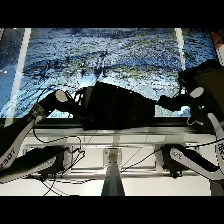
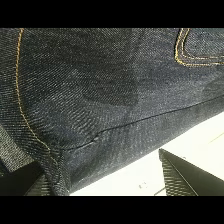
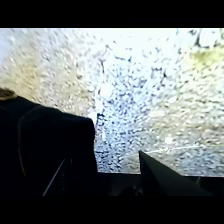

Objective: Fold the clothes and pants, and hang the long-sleeved shirts on hangers.

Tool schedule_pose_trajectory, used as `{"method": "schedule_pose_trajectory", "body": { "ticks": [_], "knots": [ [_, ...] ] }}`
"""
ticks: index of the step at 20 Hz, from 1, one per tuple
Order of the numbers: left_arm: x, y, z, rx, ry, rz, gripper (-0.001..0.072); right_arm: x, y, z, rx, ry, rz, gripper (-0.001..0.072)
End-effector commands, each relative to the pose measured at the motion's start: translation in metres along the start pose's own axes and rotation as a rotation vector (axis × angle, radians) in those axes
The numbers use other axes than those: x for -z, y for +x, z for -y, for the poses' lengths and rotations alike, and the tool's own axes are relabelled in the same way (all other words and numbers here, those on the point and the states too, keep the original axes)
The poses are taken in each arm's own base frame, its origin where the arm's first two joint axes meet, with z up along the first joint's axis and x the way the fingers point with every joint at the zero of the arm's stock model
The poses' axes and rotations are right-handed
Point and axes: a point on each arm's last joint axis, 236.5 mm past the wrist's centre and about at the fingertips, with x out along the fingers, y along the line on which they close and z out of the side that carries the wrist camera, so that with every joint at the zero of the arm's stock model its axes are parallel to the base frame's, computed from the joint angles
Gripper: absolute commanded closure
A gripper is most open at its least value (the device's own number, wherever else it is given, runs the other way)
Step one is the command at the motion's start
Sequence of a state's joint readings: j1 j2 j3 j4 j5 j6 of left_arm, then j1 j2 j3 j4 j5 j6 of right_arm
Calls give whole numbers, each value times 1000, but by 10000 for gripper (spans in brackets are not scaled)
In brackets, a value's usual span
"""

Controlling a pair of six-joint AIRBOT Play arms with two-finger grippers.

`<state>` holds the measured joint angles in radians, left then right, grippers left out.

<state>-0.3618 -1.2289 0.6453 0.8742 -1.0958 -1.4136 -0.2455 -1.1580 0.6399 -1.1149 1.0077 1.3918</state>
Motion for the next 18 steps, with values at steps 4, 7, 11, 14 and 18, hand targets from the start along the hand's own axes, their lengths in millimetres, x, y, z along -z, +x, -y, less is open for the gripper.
{"method": "schedule_pose_trajectory", "body": {
  "ticks": [4, 7, 11, 14, 18],
  "knots": [
    [-1, 0, 0, 1, 7, 2, 18, 15, -38, 7, -238, 61, -120, 256],
    [-1, 0, 0, 1, 7, 2, 18, 40, -21, -24, -427, 101, -188, 120],
    [-1, 0, 4, 15, -1, 5, 18, 37, 14, -41, -440, 135, -133, 94],
    [-1, 0, 5, 20, -3, 5, 18, 42, 32, -54, -437, 125, -172, 94],
    [-15, 0, 2, 9, -4, 64, 17, 63, 52, -79, -452, 86, -261, 96]
  ]
}}
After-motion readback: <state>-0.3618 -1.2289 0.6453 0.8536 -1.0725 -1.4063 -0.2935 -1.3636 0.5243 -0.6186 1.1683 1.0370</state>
